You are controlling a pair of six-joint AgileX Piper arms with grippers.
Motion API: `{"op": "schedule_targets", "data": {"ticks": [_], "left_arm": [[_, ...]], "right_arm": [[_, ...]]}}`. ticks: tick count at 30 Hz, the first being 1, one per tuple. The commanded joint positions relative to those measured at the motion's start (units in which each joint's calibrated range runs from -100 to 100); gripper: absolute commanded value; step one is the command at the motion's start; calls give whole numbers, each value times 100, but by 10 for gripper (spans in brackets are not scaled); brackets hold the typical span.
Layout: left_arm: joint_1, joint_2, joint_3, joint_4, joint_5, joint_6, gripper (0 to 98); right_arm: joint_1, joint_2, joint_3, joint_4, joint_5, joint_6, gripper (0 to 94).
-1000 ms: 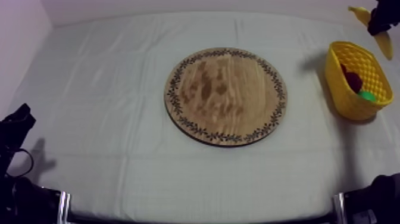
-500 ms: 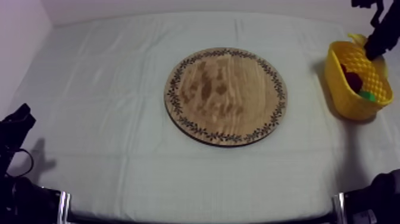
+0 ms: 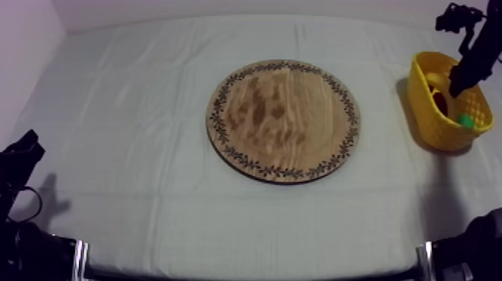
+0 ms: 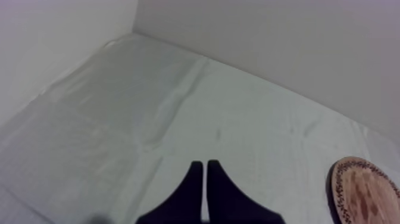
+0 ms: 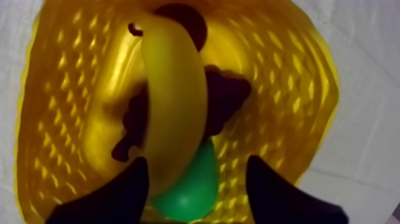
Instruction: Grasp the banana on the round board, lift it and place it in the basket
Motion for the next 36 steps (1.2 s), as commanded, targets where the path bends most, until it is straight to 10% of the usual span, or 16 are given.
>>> {"op": "schedule_targets", "data": {"ticks": [1,8,21,32,36], "left_arm": [[-2,2,3,-1,-1,1,1],[-2,2,3,-1,-1,1,1],[-2,2,3,-1,-1,1,1],[-2,2,3,-1,-1,1,1],[-2,2,3,-1,-1,1,1]], "right_arm": [[-6,6,24,30,-25,-28,651],[-19,-123,58,7,-66,-37,730],[46,-1717,613,-324,-591,94,392],[-397,-3497,2785,206,-2226,-762,175],[-411,-4070,3350,-10,-2616,-640,89]]}}
